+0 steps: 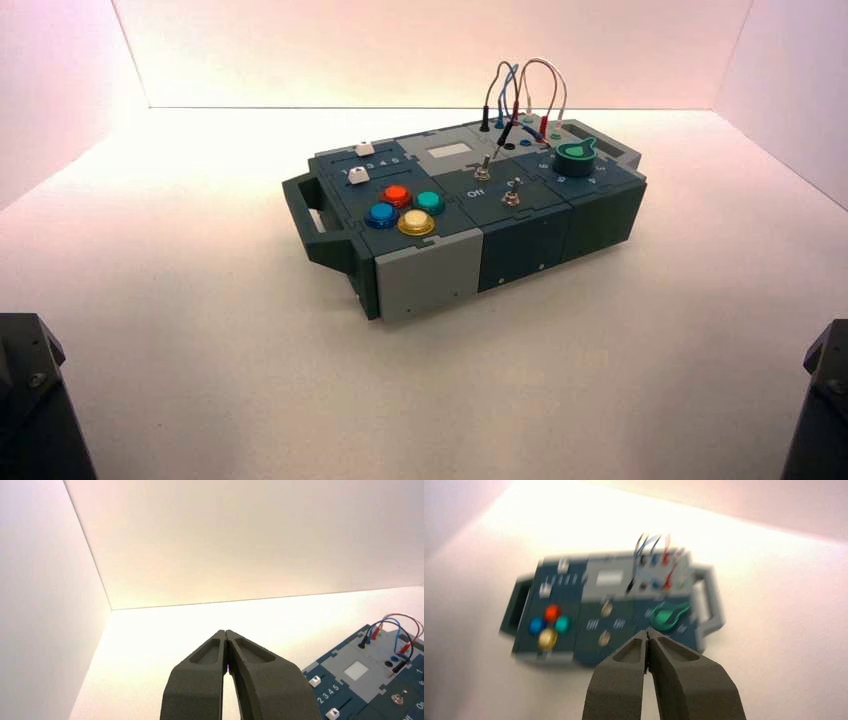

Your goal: Move the bottom slider to position 5.

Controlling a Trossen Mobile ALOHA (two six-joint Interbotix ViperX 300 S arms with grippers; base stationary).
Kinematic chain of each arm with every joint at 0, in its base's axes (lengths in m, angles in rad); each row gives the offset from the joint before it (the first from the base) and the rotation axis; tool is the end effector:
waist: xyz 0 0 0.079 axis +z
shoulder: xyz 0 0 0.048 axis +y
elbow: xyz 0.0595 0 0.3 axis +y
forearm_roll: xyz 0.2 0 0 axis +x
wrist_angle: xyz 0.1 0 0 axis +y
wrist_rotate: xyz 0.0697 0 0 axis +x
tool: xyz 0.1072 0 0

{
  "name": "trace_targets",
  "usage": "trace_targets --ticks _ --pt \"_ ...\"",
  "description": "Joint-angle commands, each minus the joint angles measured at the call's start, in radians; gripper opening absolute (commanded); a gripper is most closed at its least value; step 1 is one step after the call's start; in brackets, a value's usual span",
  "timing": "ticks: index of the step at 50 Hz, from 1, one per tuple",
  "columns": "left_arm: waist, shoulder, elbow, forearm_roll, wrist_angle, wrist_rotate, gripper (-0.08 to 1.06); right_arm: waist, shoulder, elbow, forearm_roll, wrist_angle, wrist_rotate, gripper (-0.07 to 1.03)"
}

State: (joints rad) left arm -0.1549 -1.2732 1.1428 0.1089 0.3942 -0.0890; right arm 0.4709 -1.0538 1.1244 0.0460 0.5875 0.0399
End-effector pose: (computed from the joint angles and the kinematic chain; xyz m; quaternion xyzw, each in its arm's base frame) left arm 0.1976 -0.0234 0.2651 0.0186 0.1295 -0.0568 0.9898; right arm 0.1832 0.0983 0.1978 -0.0354 0.3238 0.2200 0.9195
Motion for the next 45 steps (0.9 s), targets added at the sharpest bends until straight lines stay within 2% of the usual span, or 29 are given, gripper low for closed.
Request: trace_targets --ticks 1,9,15,25,31,45 --pt "0.002 0.032 -0.018 -0.003 -0.009 -0.005 -0.03 0.071 0.137 -0.063 0.008 0.008 0.000 -0.02" --pt "-0.006 0.091 -0.035 -0.015 0.023 -0.003 -0.03 0.104 0.241 -0.127 0.023 0.011 0.000 -0.02" --pt "-0.034 0.150 -0.051 -0.018 0.049 0.000 -0.03 0.112 0.288 -0.172 0.044 0.020 -0.002 -0.02" --pt "-0.094 0.273 -0.077 -0.018 0.091 0.003 -0.03 0.156 0.387 -0.250 0.048 0.058 -0.003 -0.02" --pt "-0.114 0.318 -0.094 -0.018 0.103 0.005 -0.03 0.207 0.459 -0.291 0.054 0.066 -0.003 -0.02" --pt "-0.114 0.296 -0.086 -0.015 0.101 0.005 -0.03 0.345 0.652 -0.407 0.080 0.067 -0.002 -0.02"
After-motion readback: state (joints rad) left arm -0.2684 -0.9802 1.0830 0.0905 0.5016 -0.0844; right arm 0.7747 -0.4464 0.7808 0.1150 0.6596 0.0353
